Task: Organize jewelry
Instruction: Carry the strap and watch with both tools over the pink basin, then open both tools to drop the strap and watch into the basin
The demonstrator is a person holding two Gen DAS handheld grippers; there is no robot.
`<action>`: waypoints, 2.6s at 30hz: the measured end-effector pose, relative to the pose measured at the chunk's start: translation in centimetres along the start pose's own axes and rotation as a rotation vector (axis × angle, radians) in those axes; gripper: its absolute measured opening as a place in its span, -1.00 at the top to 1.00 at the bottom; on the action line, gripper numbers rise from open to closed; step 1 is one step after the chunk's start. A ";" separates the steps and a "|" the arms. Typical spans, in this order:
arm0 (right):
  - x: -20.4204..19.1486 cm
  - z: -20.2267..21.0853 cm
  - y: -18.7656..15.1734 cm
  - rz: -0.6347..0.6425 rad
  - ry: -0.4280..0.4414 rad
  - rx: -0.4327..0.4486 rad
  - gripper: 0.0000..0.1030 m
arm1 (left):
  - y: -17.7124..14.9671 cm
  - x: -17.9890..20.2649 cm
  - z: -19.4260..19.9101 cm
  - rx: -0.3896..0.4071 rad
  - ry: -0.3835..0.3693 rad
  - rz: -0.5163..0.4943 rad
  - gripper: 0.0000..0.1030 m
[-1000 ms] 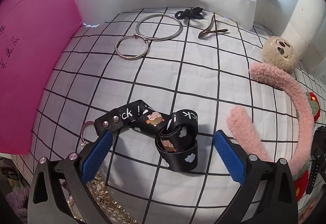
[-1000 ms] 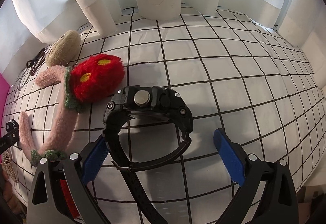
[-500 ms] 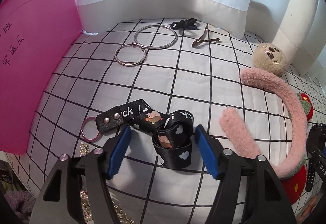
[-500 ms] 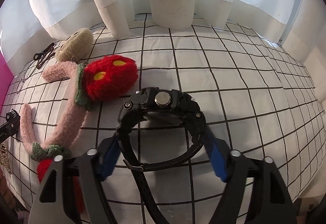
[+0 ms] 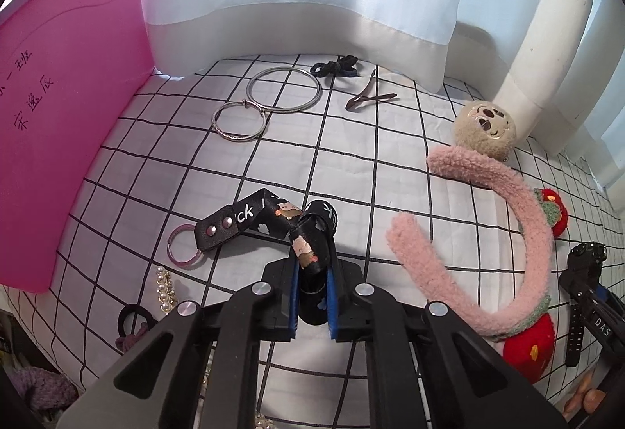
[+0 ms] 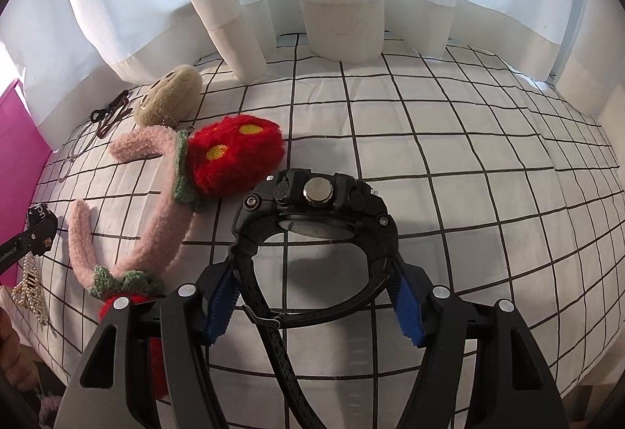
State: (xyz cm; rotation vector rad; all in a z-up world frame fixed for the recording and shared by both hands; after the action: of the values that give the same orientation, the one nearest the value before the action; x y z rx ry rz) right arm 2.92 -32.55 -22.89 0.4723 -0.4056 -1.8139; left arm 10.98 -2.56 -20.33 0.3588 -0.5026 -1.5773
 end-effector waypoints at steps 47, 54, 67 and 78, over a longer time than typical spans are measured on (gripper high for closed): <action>-61.2 8.9 12.1 0.836 0.677 -0.039 -0.26 | 10.2 -33.7 16.4 0.102 0.262 0.474 0.79; -64.0 4.0 11.4 0.900 0.591 -0.208 -0.26 | 9.1 -35.0 12.9 -0.029 0.229 0.514 0.78; -65.7 -1.5 9.9 0.987 0.430 -0.349 -0.27 | 6.8 -35.8 10.5 -0.166 0.239 0.560 0.63; -66.3 -1.2 10.2 0.979 0.426 -0.331 -0.33 | 6.8 -35.4 12.2 -0.117 0.290 0.519 -0.33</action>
State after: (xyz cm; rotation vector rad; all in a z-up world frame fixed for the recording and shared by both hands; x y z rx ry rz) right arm 28.99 28.13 -11.30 0.3228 -0.0063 -0.7746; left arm 13.07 33.73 -9.03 0.3290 -0.2488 -1.0247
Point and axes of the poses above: each gripper's, at about its wrist camera, not at the fingertips, and z roughly against the way its jaws point, x to its right, y to its top, the point moved 9 cm from there along -z, roughly the way its jaws point
